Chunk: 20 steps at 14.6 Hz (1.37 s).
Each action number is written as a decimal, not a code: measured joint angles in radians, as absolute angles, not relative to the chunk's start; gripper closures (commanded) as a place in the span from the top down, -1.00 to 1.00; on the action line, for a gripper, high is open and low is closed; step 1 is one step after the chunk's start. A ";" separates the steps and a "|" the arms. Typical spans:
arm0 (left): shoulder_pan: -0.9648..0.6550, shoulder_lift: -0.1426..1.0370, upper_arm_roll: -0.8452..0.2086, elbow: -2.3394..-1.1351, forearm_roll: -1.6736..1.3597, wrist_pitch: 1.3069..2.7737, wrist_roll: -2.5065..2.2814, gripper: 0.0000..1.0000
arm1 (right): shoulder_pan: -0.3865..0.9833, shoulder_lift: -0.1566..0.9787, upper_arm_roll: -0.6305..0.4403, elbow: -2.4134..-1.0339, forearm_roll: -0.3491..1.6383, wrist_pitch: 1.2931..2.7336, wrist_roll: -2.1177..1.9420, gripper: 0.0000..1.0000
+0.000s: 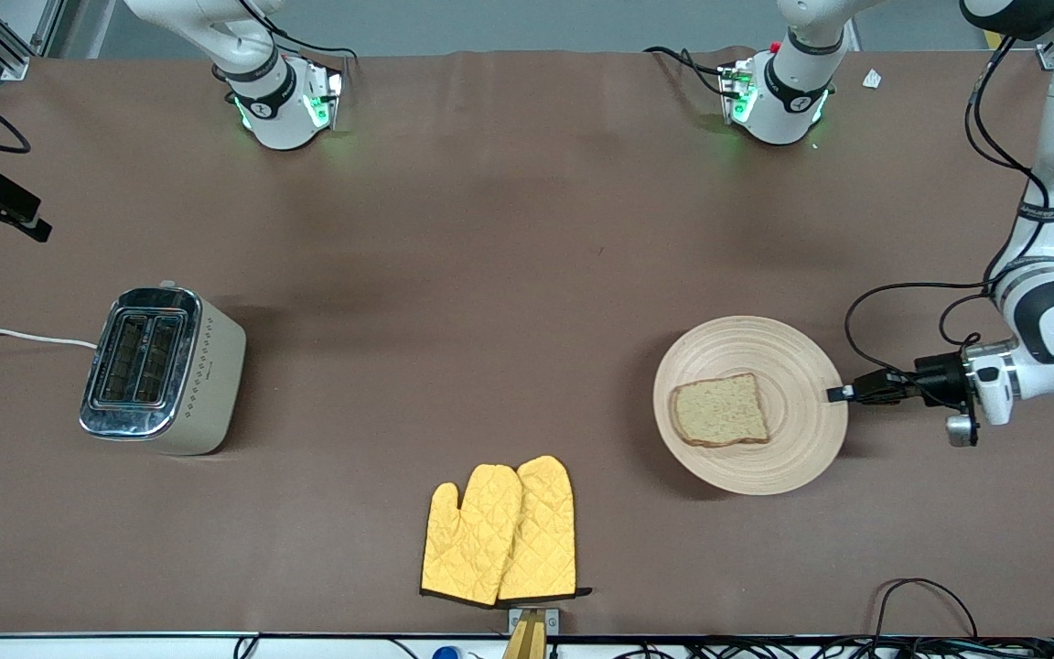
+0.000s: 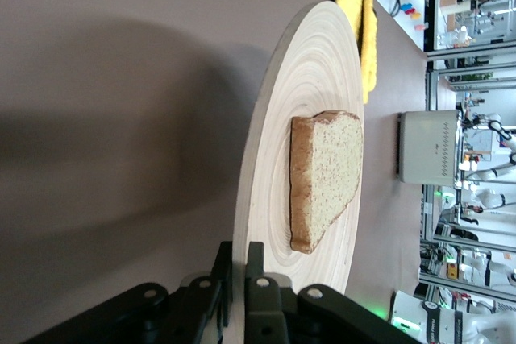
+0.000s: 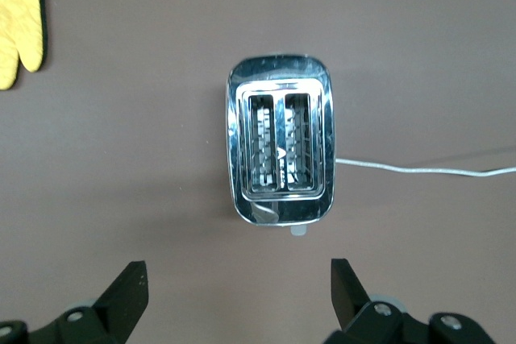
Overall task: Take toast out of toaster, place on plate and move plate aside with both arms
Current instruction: 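Slide the plate with the left gripper away from the toaster, then open the left gripper and pull it back from the plate rim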
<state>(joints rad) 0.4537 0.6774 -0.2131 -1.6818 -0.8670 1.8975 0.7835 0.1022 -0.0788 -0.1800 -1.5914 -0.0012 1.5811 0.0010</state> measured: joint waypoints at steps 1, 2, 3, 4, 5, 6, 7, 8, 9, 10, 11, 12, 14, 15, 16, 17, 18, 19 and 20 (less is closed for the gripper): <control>0.473 0.688 -0.213 -1.676 -0.849 1.898 0.787 -0.99 | 0.103 -0.079 -0.179 -1.579 -0.001 1.575 0.000 1.00; 0.492 0.701 -0.213 -1.668 -0.830 1.898 0.790 -0.98 | 0.106 -0.079 -0.177 -1.570 -0.001 1.560 0.000 1.00; 0.510 0.717 -0.212 -1.659 -0.814 1.898 0.791 -0.97 | 0.112 -0.079 -0.176 -1.565 -0.001 1.547 0.000 1.00; 0.530 0.737 -0.212 -1.650 -0.801 1.898 0.793 -0.91 | 0.119 -0.079 -0.174 -1.562 -0.001 1.541 0.000 1.00; 0.549 0.760 -0.211 -1.641 -0.789 1.898 0.806 -0.75 | 0.124 -0.079 -0.173 -1.561 -0.001 1.539 0.000 1.00; 0.564 0.784 -0.211 -1.632 -0.786 1.897 0.822 -0.56 | 0.128 -0.078 -0.172 -1.561 -0.001 1.539 0.000 1.00; 0.572 0.804 -0.213 -1.624 -0.786 1.892 0.833 0.06 | 0.129 -0.078 -0.172 -1.561 -0.001 1.539 0.000 1.00; 0.575 0.817 -0.214 -1.617 -0.786 1.890 0.835 0.99 | 0.129 -0.077 -0.173 -1.561 -0.001 1.538 0.000 1.00; 0.574 0.824 -0.216 -1.611 -0.786 1.889 0.835 1.00 | 0.129 -0.077 -0.173 -1.561 -0.001 1.538 0.000 1.00; 0.573 0.824 -0.219 -1.606 -0.786 1.888 0.834 1.00 | 0.128 -0.077 -0.174 -1.561 -0.001 1.538 -0.001 1.00; 0.571 0.824 -0.221 -1.597 -0.785 1.887 0.833 1.00 | 0.128 -0.076 -0.175 -1.561 -0.001 1.538 -0.006 1.00; 0.568 0.823 -0.223 -1.580 -0.776 1.887 0.832 1.00 | 0.127 -0.076 -0.175 -1.561 -0.001 1.537 -0.019 1.00; 0.564 0.818 -0.233 -1.514 -0.698 1.887 0.783 1.00 | 0.126 -0.076 -0.178 -1.561 -0.001 1.537 -0.048 1.00; 0.565 0.812 -0.243 -1.477 -0.636 1.885 0.745 1.00 | 0.125 -0.076 -0.180 -1.561 -0.001 1.537 -0.053 1.00; 0.565 0.803 -0.258 -1.444 -0.573 1.883 0.708 1.00 | 0.125 -0.076 -0.181 -1.561 -0.001 1.537 -0.056 1.00; 0.565 0.787 -0.279 -1.419 -0.512 1.881 0.669 1.00 | 0.125 -0.076 -0.181 -1.561 -0.001 1.537 -0.059 1.00; 0.564 0.768 -0.301 -1.404 -0.453 1.879 0.626 1.00 | 0.125 -0.076 -0.181 -1.561 -0.001 1.537 -0.061 1.00; 0.563 0.745 -0.324 -1.395 -0.397 1.878 0.583 1.00 | 0.125 -0.076 -0.181 -1.561 -0.001 1.537 -0.062 1.00; 0.560 0.719 -0.349 -1.390 -0.337 1.878 0.534 1.00 | 0.125 -0.076 -0.181 -1.561 -0.001 1.537 -0.063 1.00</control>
